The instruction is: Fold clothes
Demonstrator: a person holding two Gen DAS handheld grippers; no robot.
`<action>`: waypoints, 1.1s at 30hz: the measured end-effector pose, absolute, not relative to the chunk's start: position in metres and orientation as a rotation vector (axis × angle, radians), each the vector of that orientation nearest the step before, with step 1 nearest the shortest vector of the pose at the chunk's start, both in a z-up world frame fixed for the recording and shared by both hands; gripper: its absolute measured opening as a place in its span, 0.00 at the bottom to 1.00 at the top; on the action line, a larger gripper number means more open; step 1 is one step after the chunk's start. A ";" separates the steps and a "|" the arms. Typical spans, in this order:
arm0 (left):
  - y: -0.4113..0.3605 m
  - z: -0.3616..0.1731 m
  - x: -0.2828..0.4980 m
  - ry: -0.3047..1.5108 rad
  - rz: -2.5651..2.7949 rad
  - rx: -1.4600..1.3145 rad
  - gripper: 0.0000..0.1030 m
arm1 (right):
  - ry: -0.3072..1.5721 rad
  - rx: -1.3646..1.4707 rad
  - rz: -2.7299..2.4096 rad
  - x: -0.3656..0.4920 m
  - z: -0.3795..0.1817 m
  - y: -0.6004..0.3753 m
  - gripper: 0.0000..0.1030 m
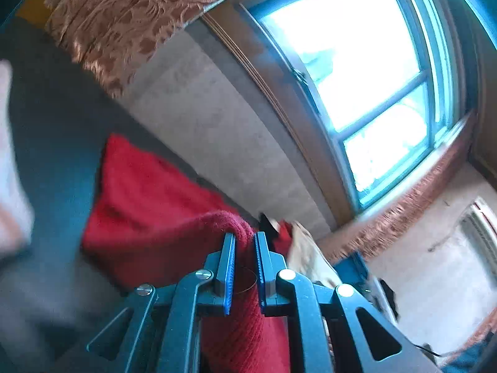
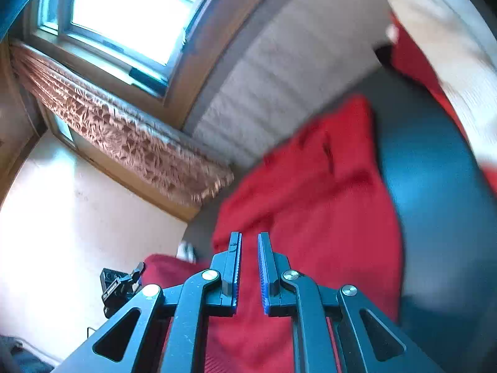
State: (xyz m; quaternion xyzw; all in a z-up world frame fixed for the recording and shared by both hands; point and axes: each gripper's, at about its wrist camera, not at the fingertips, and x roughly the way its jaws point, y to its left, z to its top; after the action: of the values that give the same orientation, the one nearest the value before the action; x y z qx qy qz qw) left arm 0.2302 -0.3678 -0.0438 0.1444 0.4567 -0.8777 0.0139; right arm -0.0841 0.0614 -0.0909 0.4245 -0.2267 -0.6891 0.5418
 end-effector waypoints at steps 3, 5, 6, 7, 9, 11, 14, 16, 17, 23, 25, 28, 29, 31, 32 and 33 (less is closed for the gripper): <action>-0.392 -0.063 0.194 1.405 -2.663 0.540 0.10 | -0.462 1.051 -1.696 -0.119 -0.083 0.027 0.13; -0.398 -0.082 0.178 1.408 -2.614 0.628 0.10 | -0.352 1.094 -1.733 -0.126 -0.085 0.012 0.15; -0.400 -0.092 0.175 1.423 -2.593 0.664 0.10 | -0.293 1.118 -1.748 -0.126 -0.088 0.008 0.17; -0.401 -0.102 0.176 1.426 -2.572 0.690 0.10 | -0.267 1.161 -1.743 -0.123 -0.095 0.012 0.26; -0.405 -0.118 0.180 1.461 -2.530 0.706 0.10 | -0.233 1.221 -1.747 -0.114 -0.107 0.027 0.47; -0.407 -0.129 0.189 1.503 -2.494 0.697 0.10 | -0.240 1.286 -1.742 -0.096 -0.124 0.058 0.57; -0.406 -0.139 0.200 1.508 -2.454 0.720 0.10 | -0.292 1.386 -1.686 -0.063 -0.147 0.100 0.58; -0.402 -0.140 0.203 1.477 -2.452 0.750 0.10 | -0.339 1.412 -1.628 -0.044 -0.159 0.115 0.59; -0.399 -0.140 0.204 1.458 -2.454 0.764 0.10 | -0.363 1.404 -1.598 -0.033 -0.162 0.115 0.60; -0.381 -0.137 0.212 1.375 -2.448 0.829 0.11 | -0.406 1.323 -1.456 0.012 -0.175 0.083 0.61; -0.374 -0.136 0.218 1.350 -2.448 0.845 0.11 | -0.386 1.290 -1.458 0.019 -0.174 0.072 0.61; -0.368 -0.130 0.230 1.370 -2.477 0.831 0.10 | -0.316 1.302 -1.492 0.023 -0.172 0.065 0.29; -0.365 -0.126 0.235 1.399 -2.499 0.809 0.10 | -0.292 1.306 -1.504 0.024 -0.171 0.063 0.18; -0.358 -0.117 0.244 1.460 -2.539 0.761 0.10 | -0.252 1.310 -1.522 0.027 -0.169 0.059 0.11; -0.356 -0.113 0.247 1.493 -2.553 0.732 0.10 | -0.269 1.300 -1.514 0.027 -0.167 0.061 0.11; -0.355 -0.108 0.250 1.524 -2.568 0.699 0.10 | -0.303 1.283 -1.505 0.024 -0.163 0.061 0.11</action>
State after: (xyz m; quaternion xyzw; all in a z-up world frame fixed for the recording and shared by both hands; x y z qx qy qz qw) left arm 0.2497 -0.3546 -0.1077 0.2279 0.4966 -0.8367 0.0374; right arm 0.0242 0.0607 -0.1630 0.5397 -0.1276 -0.6331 0.5401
